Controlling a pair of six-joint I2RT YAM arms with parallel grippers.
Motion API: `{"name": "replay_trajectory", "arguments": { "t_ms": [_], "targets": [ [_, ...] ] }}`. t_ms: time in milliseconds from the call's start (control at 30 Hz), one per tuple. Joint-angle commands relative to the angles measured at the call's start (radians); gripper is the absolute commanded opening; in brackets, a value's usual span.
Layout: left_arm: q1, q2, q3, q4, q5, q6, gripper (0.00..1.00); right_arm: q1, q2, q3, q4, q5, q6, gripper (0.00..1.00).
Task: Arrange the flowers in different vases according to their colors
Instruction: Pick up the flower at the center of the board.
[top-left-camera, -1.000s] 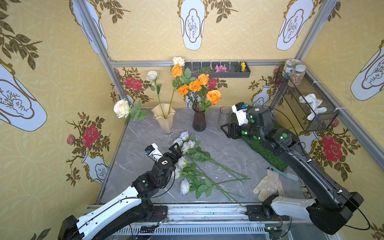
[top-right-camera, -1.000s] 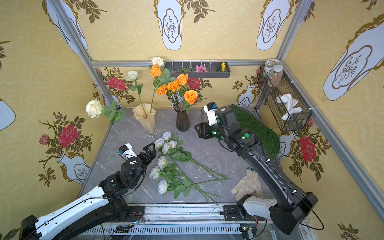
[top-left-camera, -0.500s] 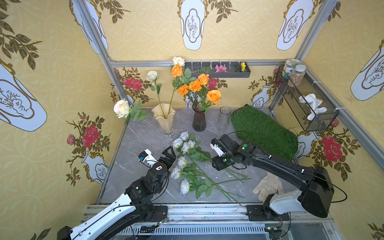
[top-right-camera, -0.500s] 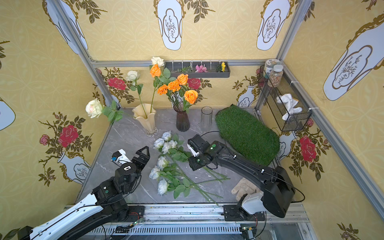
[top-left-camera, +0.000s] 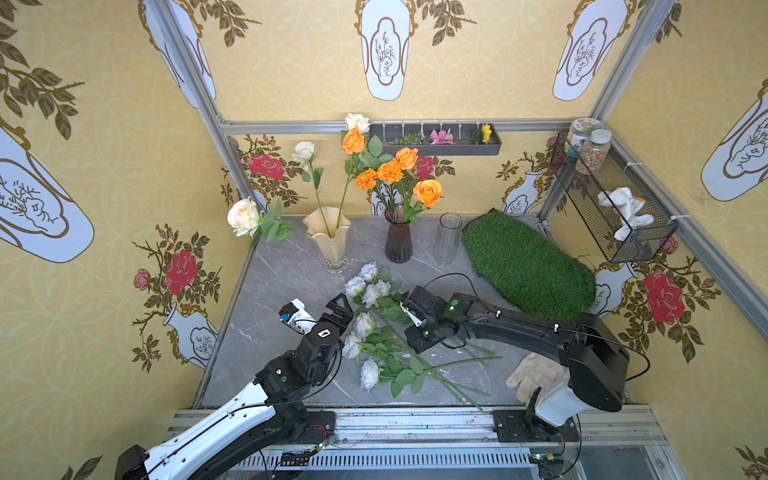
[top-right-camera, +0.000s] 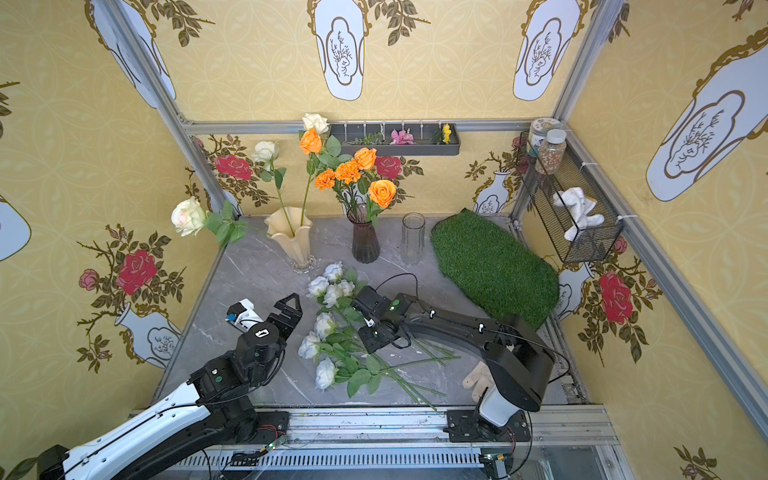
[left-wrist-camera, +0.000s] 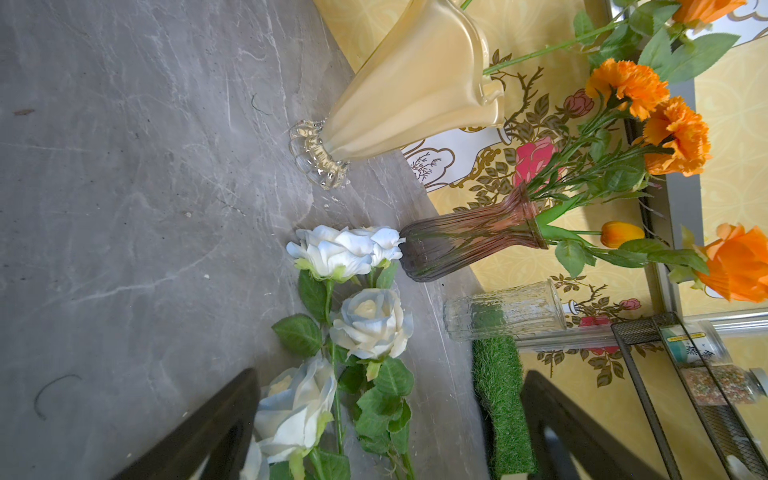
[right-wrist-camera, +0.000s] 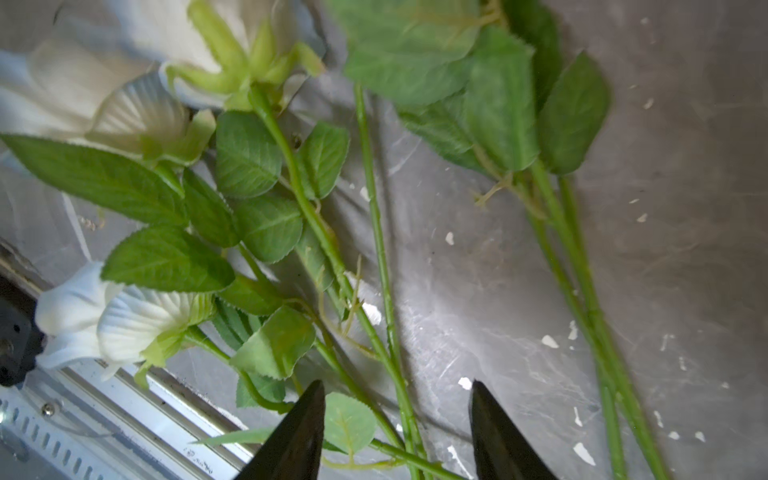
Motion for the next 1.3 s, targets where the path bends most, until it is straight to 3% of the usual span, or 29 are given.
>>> {"name": "replay_trajectory", "arguments": {
  "t_ms": [0, 133, 333, 867, 1067, 1267],
  "targets": [
    [0.002, -0.006, -0.003, 0.014, -0.019, 0.004, 1.0, -0.067, 0.009, 0.01, 0.036, -0.011, -0.021, 0.56],
    [0.001, -0.013, -0.009, 0.019, -0.023, 0.003, 1.0, -0.11, 0.047, 0.032, 0.032, -0.005, -0.092, 0.52],
    [0.003, -0.005, -0.012, 0.04, -0.024, 0.014, 1.0, -0.137, 0.13, 0.076, 0.026, 0.0, -0.2, 0.33],
    [0.026, 0.032, -0.014, 0.088, 0.0, 0.041, 1.0, -0.175, 0.285, 0.126, 0.048, 0.036, -0.31, 0.26],
    [0.044, 0.044, -0.014, 0.103, 0.02, 0.044, 1.0, -0.167, 0.3, 0.145, 0.031, 0.05, -0.333, 0.14],
    [0.052, 0.059, -0.01, 0.112, 0.03, 0.05, 1.0, -0.106, 0.254, 0.167, 0.001, 0.145, -0.411, 0.05]
  ]
}}
